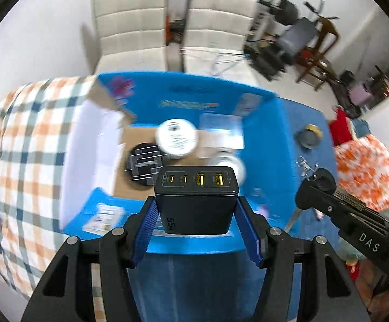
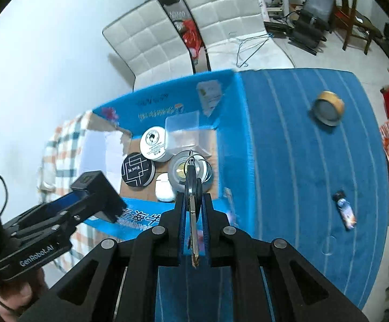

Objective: Organize rigid objects
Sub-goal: 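Place the charger in the carton with the left tool while the right tool drops the keys in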

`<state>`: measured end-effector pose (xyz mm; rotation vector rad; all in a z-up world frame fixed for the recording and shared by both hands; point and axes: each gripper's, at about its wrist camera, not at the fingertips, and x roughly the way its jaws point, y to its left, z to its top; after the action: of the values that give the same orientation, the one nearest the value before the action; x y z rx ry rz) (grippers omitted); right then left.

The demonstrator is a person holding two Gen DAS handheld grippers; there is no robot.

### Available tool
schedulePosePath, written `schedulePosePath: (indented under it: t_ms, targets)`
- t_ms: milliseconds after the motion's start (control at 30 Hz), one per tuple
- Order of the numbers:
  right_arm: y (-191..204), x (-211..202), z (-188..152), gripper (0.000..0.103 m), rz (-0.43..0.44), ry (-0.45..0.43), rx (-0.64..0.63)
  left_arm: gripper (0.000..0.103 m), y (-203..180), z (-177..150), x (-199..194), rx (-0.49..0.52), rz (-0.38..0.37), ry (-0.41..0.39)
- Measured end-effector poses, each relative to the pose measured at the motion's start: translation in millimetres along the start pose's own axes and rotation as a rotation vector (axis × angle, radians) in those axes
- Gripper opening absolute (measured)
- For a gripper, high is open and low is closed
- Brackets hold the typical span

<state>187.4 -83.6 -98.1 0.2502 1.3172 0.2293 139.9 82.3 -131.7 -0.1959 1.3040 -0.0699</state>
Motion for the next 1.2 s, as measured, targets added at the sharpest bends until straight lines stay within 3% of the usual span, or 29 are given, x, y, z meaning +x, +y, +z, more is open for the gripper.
schedulePosePath:
  t_ms: [267,533,900,1200]
  targets:
    - [17.8,63.7,5.9,0.012,-0.157,0.034,0.01,0.056,50.3,6.1,41.3,-0.035,0.042,0.053]
    - [26.5,89.6,3.7,0.012,-0.261,0.022,0.004,0.056,69.6,5.0,70.3,-0.02,0.047,0.103]
    - [15.6,110.8,0.8,0.013,-0.338,0.061,0.028,0.056,69.6,6.5,95.1,0.016,0.059,0.14]
    - [1.3,132.6,0.9,0.015,-0.348,0.118,0.054,0.056,68.7,12.6,104.5,0.032,0.076,0.149]
